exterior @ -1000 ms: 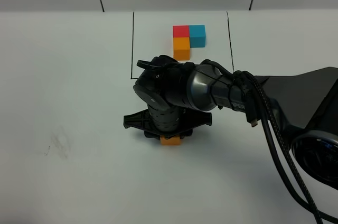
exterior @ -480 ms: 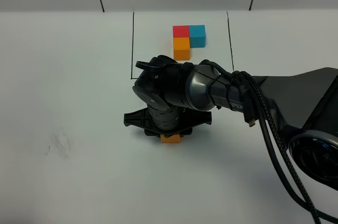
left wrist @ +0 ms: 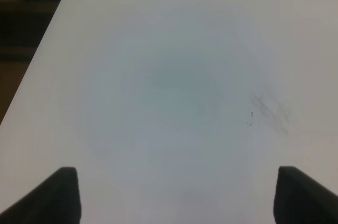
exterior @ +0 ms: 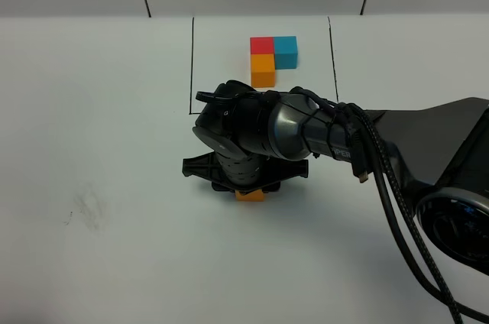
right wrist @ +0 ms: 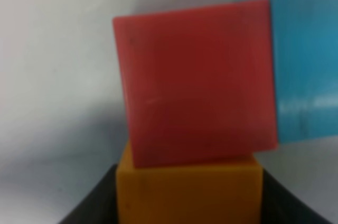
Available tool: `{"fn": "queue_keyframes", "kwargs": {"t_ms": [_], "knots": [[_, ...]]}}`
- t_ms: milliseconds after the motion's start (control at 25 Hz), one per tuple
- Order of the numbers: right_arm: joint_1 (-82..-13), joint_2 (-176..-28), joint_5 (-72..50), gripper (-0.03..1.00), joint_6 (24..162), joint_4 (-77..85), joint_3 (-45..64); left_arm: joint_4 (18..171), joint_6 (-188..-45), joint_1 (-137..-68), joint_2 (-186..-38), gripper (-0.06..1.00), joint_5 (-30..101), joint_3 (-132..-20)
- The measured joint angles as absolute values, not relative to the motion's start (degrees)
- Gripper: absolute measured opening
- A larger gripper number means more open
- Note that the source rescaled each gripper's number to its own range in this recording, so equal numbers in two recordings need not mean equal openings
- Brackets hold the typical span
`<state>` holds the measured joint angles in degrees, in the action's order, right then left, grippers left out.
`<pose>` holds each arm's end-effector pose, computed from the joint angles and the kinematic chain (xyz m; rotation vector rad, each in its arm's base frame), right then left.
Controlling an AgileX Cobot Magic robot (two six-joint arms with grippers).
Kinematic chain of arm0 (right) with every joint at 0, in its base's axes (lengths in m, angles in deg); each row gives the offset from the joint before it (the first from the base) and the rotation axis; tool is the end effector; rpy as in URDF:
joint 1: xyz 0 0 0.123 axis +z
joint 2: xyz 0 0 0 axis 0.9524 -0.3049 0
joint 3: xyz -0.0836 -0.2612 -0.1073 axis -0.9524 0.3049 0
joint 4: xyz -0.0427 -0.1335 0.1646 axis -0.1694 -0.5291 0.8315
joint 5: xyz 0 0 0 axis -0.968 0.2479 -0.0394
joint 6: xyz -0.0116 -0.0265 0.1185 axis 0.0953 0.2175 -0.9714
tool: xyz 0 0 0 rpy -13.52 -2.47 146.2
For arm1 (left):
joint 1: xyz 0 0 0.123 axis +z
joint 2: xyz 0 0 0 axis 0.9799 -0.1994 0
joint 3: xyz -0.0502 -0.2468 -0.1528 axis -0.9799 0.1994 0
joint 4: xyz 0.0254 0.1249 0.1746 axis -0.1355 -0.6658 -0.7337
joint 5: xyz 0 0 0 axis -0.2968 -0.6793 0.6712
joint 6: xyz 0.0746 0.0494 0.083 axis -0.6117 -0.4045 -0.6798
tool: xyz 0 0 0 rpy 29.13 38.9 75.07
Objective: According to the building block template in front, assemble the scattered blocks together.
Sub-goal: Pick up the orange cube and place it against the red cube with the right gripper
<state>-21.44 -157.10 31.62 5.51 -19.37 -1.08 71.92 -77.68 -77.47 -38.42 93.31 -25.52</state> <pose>0.2853 0.3098 0.1167 0.1217 2.8991 -0.0423 -0.0217 0.0167 0.2466 -0.1167 2.0374 0.1479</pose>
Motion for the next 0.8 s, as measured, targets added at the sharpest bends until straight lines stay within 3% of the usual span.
{"fn": "queue_keyframes", "kwargs": {"t_ms": [800], "knots": [[-21.4,-157.1,32.2,0.27,3.5,-19.9,-1.1,71.9,-77.7,-77.5,-38.4,0.67,93.3,-25.5]]}}
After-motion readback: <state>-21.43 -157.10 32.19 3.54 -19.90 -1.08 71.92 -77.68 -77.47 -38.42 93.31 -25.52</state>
